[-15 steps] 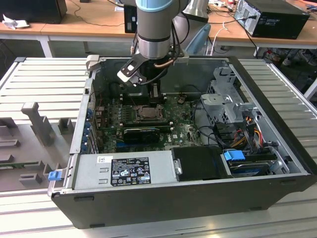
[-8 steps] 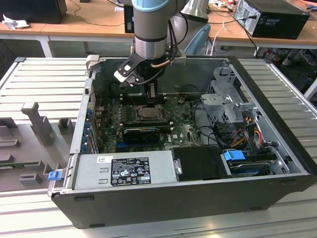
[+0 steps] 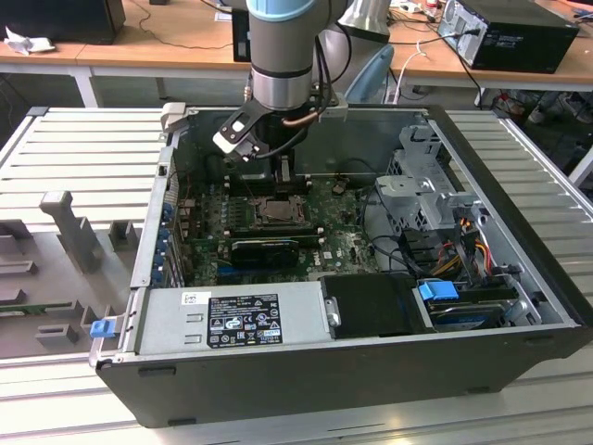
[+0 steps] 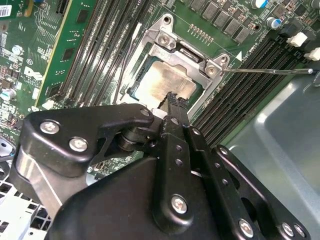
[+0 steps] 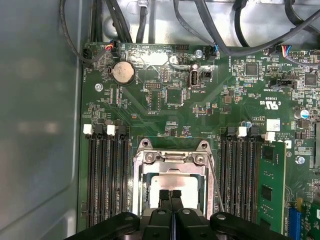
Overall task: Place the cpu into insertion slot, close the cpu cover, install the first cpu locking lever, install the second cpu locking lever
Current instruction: 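Close the cpu cover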
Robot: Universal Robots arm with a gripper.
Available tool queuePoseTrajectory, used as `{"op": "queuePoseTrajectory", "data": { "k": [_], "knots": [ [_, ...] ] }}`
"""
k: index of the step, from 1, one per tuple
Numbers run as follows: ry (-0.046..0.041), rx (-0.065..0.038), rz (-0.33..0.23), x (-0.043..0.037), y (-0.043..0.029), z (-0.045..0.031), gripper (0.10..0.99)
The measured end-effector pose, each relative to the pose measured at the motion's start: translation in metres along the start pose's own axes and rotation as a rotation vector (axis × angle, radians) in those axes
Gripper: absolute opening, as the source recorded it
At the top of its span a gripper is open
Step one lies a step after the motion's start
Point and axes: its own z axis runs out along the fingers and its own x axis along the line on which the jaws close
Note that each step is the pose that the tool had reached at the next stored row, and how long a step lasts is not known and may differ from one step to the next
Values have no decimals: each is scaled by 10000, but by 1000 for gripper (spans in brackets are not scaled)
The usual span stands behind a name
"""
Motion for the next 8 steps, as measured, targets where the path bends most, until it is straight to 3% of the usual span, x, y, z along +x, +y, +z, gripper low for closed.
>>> {"op": "queuePoseTrajectory", "data": {
  "k": [8],
  "knots": [
    [1, 0, 1, 0, 0, -12, 106]
  ]
}}
